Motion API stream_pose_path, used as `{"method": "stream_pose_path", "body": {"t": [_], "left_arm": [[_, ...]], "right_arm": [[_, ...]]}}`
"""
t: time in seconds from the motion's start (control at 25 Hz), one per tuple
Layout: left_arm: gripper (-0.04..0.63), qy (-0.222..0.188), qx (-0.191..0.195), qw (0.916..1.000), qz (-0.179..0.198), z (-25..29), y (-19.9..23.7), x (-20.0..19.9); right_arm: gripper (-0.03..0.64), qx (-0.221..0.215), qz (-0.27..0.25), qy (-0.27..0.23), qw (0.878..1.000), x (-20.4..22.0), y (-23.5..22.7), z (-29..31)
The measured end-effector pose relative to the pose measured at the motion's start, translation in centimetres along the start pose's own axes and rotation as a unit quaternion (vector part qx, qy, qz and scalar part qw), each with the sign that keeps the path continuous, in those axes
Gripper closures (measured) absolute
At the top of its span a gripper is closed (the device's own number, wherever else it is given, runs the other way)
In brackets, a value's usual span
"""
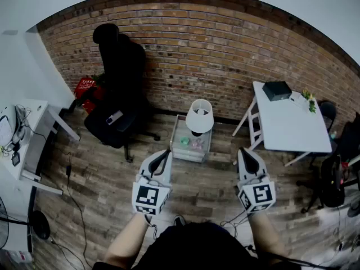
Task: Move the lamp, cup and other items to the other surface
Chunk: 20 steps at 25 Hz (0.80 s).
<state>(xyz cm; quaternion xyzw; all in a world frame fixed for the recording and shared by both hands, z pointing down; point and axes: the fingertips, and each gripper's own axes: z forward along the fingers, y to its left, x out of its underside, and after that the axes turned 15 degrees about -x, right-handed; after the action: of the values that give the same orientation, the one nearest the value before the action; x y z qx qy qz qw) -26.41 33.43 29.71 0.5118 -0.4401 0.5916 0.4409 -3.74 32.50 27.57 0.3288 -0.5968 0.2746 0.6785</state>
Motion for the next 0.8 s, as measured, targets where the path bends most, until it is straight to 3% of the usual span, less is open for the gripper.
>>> {"method": "stream_pose_path", "body": {"t": [0.56,0.68,0.8], "left_arm": [[0.579,-0.008,0.006,0.9999,-0.011,-1.0,-0.4,-0.6],[0.422,-0.01,0.006,0.9997,-0.022,-0.5,0.2,0.2],[0.358,0.011,0.015,0.9996,-0.022,-0.7,-0.1,2.0]], "right_arm": [[0.595,0.019,0.029,0.022,0.999,2.2,-1.0,-2.7],[0.463,0.022,0.036,0.028,0.999,3.0,-0.9,-3.0],[0.398,0.025,0.047,0.03,0.998,3.9,-0.5,-3.5]]}}
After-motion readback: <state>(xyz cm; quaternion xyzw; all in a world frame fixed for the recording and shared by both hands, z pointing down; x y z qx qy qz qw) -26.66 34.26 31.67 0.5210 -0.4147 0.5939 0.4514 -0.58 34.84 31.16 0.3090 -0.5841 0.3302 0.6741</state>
